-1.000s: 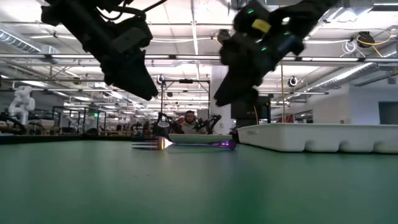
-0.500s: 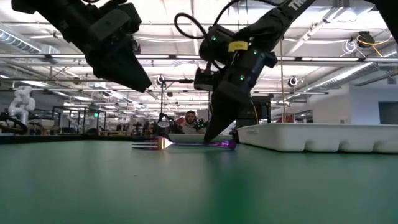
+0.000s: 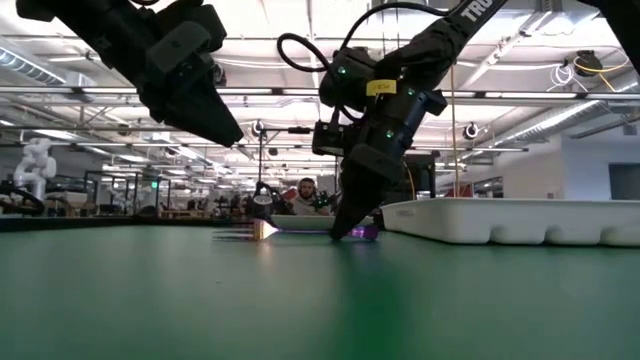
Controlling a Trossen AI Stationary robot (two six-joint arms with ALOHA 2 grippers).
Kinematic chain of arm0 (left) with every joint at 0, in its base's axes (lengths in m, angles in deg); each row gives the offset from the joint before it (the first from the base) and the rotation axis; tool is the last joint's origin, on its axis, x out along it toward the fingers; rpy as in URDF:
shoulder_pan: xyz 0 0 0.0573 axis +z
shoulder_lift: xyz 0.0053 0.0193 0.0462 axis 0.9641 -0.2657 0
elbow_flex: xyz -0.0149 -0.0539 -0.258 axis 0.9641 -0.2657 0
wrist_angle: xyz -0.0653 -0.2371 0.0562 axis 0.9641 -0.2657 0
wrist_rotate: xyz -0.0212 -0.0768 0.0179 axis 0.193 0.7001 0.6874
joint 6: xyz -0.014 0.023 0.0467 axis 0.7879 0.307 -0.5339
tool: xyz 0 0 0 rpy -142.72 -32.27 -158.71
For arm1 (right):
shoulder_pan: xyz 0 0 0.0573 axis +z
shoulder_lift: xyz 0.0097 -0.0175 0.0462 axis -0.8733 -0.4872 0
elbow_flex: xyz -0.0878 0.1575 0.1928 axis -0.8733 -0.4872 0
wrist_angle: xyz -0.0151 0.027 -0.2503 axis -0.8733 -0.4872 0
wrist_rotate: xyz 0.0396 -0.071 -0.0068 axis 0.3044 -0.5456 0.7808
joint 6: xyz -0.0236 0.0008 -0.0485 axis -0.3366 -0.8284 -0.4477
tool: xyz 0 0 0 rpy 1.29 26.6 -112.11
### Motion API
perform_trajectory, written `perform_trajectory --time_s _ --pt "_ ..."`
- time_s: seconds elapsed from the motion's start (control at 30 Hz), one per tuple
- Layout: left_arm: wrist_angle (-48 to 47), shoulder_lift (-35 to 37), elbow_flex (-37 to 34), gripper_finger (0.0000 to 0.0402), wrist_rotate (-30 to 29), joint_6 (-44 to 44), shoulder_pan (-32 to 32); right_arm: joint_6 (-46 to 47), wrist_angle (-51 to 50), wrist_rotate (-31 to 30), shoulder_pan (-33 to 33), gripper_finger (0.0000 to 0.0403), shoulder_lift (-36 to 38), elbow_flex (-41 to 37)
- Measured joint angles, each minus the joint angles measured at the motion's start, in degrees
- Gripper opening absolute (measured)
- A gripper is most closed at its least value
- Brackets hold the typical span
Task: Sort silverware
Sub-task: Put the iridescent fork into the white silverware tray
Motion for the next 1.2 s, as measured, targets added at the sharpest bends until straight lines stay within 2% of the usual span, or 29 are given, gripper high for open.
perform_trajectory --time_s 0.1,0.23,0.33,0.47,0.7,0.8,1.03,1.2 --pt "0.02 0.00 0.00 0.0203 -0.36 0.02 0.00 0.32 -0.01 -0.33 0.67 0.0009 0.00 -0.02" --pt "0.60 0.00 0.00 0.0203 -0.75 0.81 -0.19 4.04 0.15 -0.90 1.42 0.0005 0.00 -0.04" --pt "0.23 0.00 0.00 0.0203 -4.96 6.30 -1.64 6.40 -0.37 -5.45 2.82 0.0003 0.50 -0.10" --pt "0.25 0.00 -0.24 0.0203 -12.13 15.15 -5.38 7.10 -1.03 -17.41 5.75 0.0001 2.55 -0.39" --pt "4.33 -0.30 -4.80 0.0203 -19.32 46.34 -9.67 5.53 3.36 -41.89 11.88 0.0001 6.43 -0.24" --pt "7.89 -0.43 -5.55 0.0203 -21.22 54.23 -10.28 -0.23 7.91 -52.74 14.80 0.0001 6.78 -0.22" --pt "25.37 -0.42 -5.53 0.0203 -21.39 54.29 -9.71 -16.52 14.04 -68.81 19.43 0.0000 5.49 -0.20" --pt "34.38 -0.39 -5.51 0.0203 -21.31 53.96 -8.24 -25.71 13.81 -76.61 20.52 0.0000 3.71 -0.20"
